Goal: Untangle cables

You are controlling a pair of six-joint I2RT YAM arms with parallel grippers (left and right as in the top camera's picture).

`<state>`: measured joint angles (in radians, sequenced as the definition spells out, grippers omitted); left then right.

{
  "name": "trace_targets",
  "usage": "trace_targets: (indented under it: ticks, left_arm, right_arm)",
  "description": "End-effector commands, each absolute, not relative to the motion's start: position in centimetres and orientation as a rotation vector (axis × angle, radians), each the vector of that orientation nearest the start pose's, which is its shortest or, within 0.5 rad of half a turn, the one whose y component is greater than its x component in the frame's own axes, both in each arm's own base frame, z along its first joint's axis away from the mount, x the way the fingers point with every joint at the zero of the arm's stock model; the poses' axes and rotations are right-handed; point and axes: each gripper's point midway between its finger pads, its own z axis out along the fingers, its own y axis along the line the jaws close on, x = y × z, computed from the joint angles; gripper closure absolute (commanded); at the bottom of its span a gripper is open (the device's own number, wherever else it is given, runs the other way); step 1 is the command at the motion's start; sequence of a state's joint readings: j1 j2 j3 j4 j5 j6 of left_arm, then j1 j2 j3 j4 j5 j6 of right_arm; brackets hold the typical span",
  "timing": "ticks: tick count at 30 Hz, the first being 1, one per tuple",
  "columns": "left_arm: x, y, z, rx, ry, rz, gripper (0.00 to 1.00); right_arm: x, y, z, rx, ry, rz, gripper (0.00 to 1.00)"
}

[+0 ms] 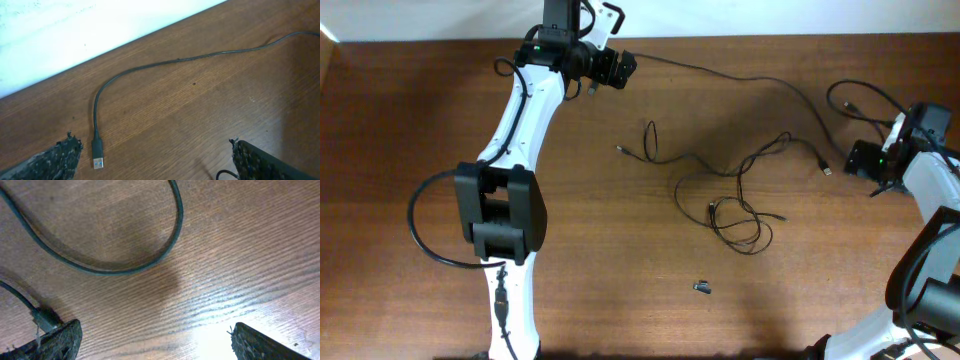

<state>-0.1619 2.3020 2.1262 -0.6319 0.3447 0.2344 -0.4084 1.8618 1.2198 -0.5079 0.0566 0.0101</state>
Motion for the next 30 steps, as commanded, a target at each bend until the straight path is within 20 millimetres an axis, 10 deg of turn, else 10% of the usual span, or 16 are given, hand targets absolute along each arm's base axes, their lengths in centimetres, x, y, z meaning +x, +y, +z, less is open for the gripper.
trace_targets:
  ticks: [1, 18, 30]
  left_arm:
    - [59.4, -15.6, 15.9, 0.61, 2.261, -0.395, 0.01]
    - [59.3, -16.0, 15.9, 0.617, 2.259, -0.398, 0.01]
    - [59.3, -15.9, 15.9, 0.615, 2.259, -0.397, 0.01]
  right_arm:
    - [38.4, -17.9, 4.2, 0.553, 2.69, -0.24, 0.03]
    - [38.1, -17.8, -6.8, 0.372, 2.862, -0.239, 0.0]
    - [41.4, -19.2, -6.3, 0.362, 2.712, -0.284, 0.01]
